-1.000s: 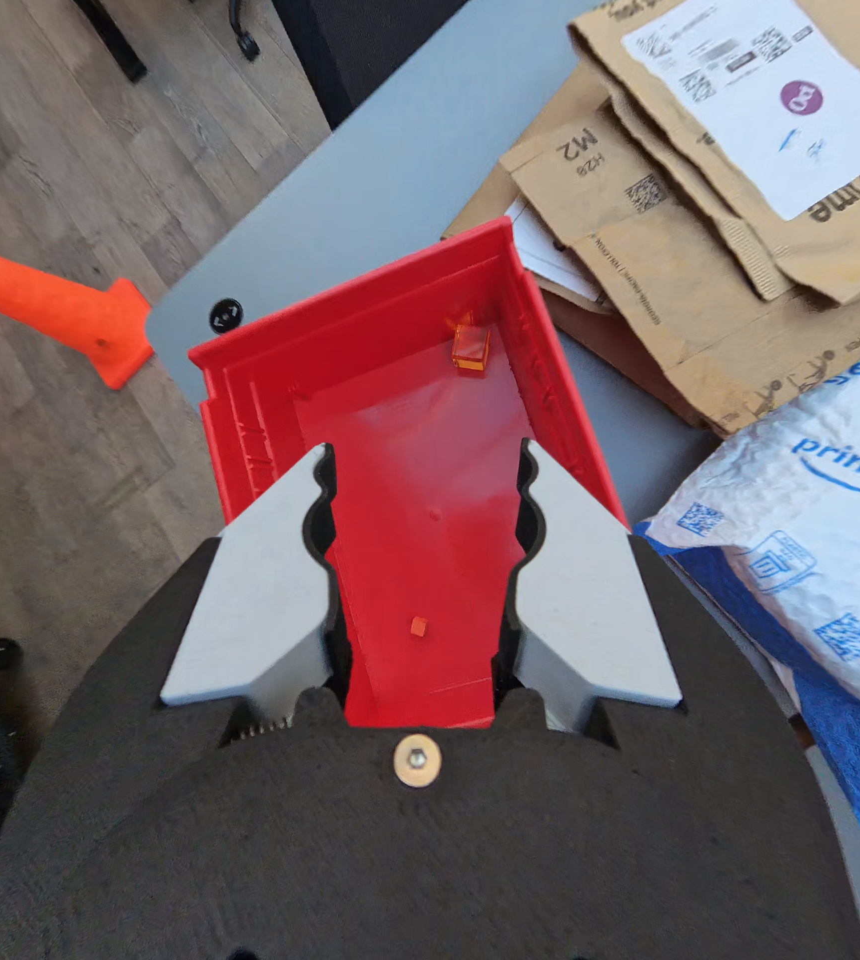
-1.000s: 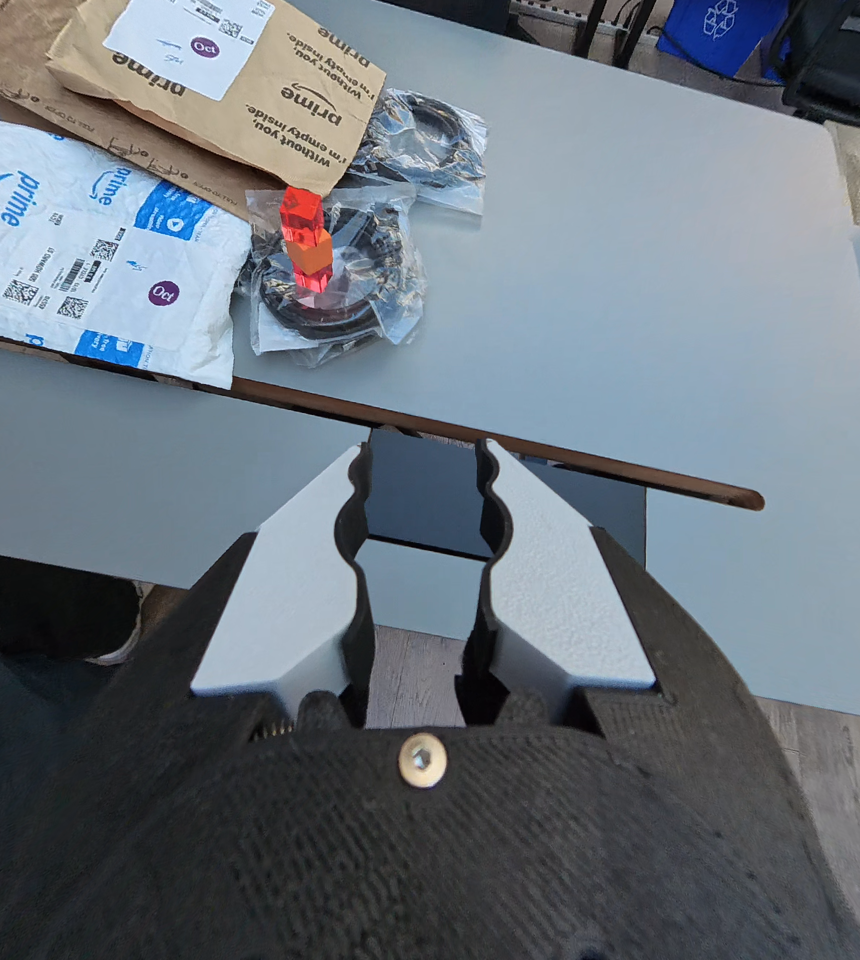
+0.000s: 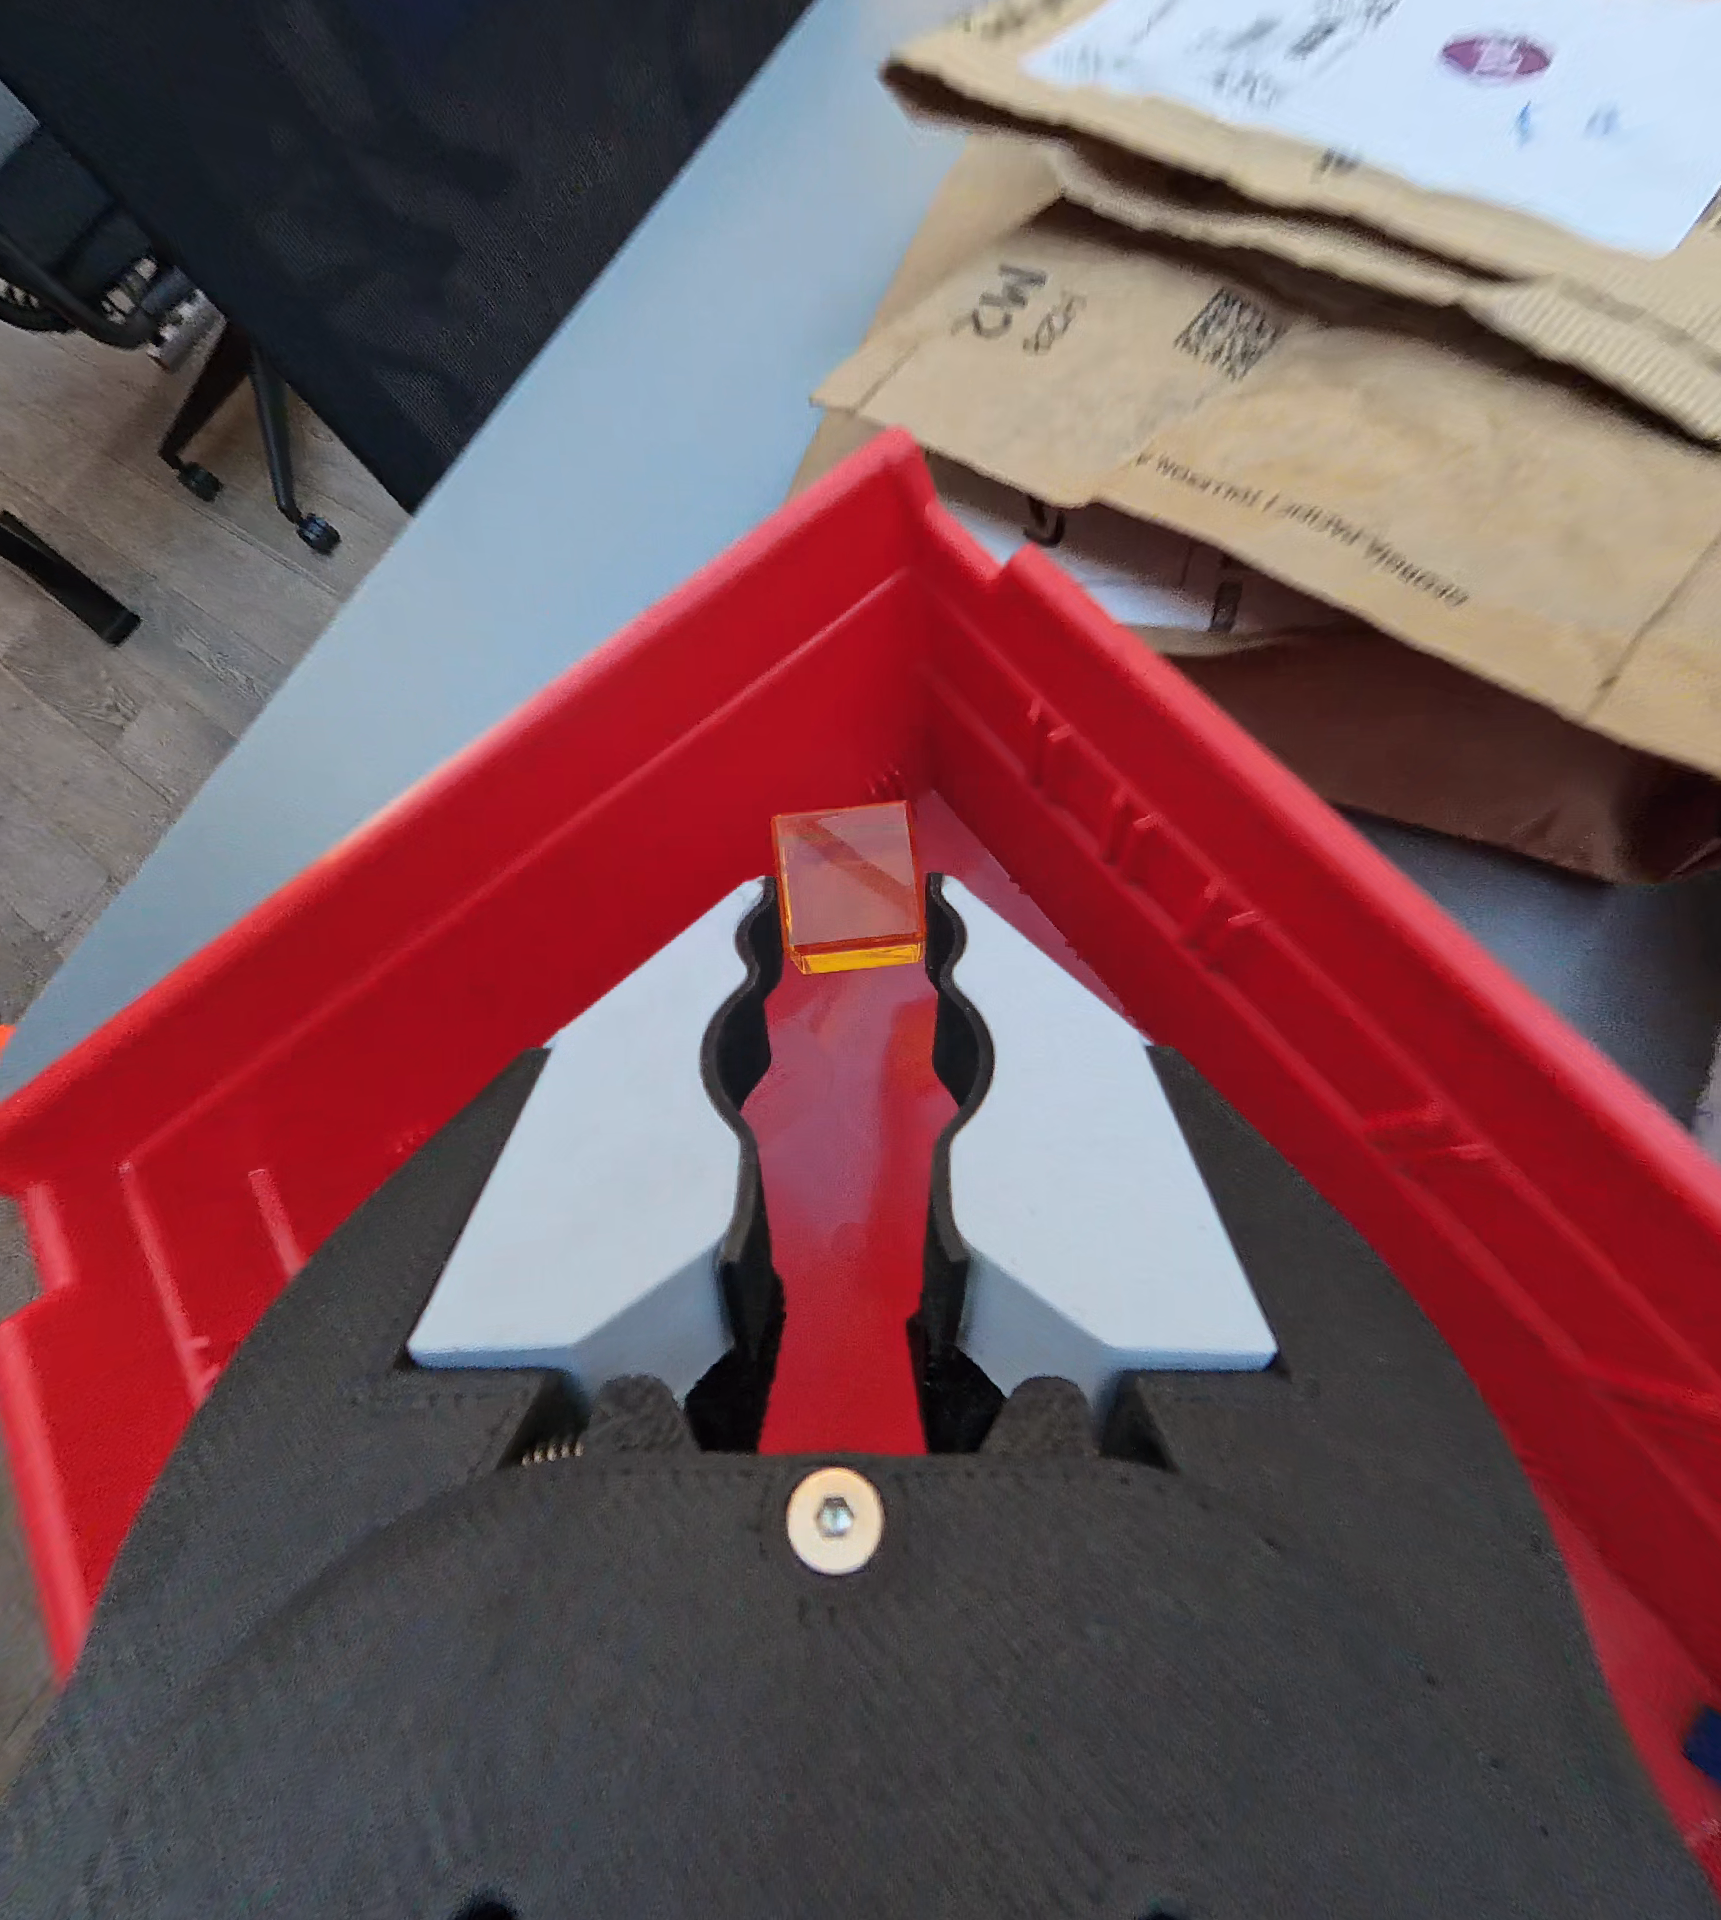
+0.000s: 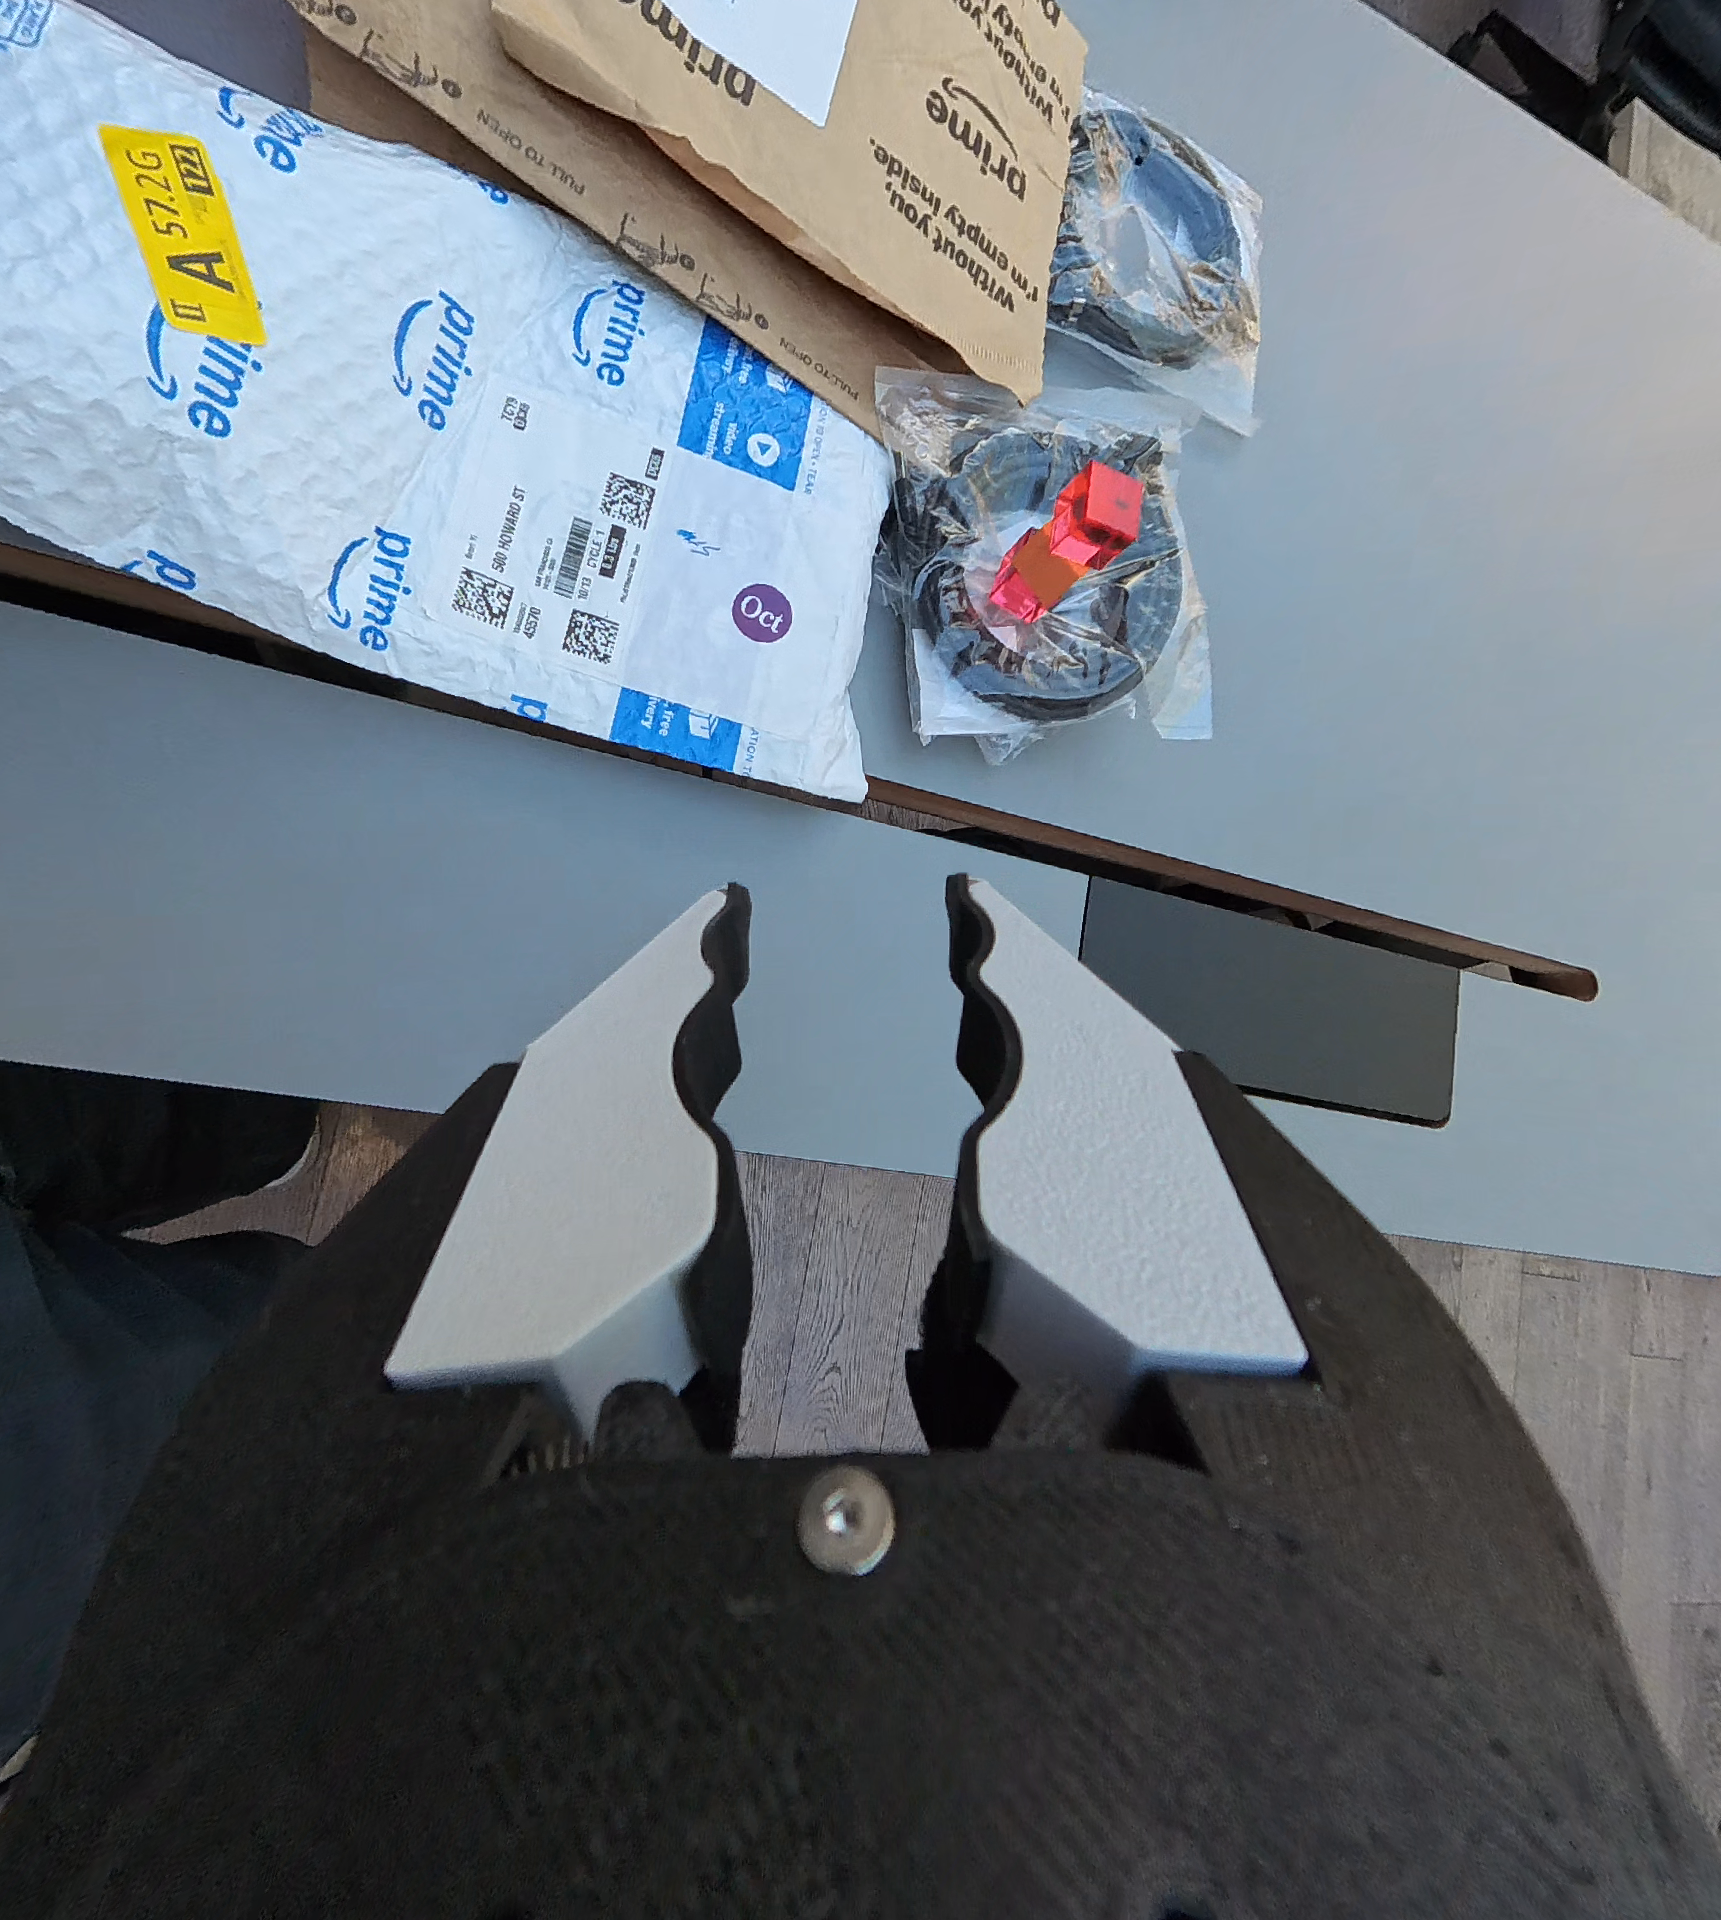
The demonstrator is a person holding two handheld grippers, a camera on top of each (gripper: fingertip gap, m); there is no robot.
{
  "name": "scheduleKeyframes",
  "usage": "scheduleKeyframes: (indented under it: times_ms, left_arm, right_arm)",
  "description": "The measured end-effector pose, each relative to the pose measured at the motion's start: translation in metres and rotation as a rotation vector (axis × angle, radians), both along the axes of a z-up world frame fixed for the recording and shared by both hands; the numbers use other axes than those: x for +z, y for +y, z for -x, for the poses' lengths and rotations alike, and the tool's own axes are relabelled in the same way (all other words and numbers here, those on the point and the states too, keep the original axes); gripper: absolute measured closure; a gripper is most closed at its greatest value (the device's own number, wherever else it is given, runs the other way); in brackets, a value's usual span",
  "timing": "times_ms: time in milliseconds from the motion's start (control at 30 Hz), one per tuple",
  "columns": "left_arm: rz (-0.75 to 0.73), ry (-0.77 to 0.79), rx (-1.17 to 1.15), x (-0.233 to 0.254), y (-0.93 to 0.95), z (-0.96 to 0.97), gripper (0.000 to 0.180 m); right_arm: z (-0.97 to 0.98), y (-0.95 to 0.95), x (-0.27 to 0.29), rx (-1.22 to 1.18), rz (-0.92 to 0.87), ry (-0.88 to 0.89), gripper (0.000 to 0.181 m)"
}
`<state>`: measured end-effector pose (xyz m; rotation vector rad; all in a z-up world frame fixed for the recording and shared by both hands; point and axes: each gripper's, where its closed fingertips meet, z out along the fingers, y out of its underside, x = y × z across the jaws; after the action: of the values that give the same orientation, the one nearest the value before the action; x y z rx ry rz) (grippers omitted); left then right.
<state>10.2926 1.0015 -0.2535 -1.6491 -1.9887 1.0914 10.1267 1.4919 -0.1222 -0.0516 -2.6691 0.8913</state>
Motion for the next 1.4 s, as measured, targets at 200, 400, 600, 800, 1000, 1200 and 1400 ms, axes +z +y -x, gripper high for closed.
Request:
scheduleKeyframes:
  times_ms: [200,400,600,800,1000,1200,1400]
  left_arm:
    - [-0.113,0.296,-0.204,0.138,0.110,0.052,0.154]
    - [-0.165,0.287,-0.537,0.159,0.296,0.191,0.154]
    - [-0.160,0.142,-0.473,0.094,0.355,0.298,0.154]
    - [-0.146,0.073,-0.347,0.060,0.352,0.323,0.154]
    - [-0.150,0.023,-0.279,0.050,0.346,0.326,0.154]
    - [-0.155,-0.056,-0.248,0.037,0.347,0.326,0.154]
    - [-0.216,0.015,-0.208,0.061,0.344,0.320,0.117]
  right_arm:
    - [0.021,0.013,-0.019,0.021,0.035,-0.039,0.144]
    - [0.064,0.033,-0.035,0.085,0.097,-0.067,0.144]
    - [0.123,0.094,-0.042,0.103,0.172,-0.113,0.144]
    - [0.183,0.152,-0.058,0.066,0.186,-0.190,0.145]
    - [0.221,0.158,-0.064,0.086,0.213,-0.227,0.146]
    - [0.229,0.145,-0.073,0.149,0.205,-0.263,0.146]
    - [0.225,0.122,-0.075,0.210,0.210,-0.308,0.149]
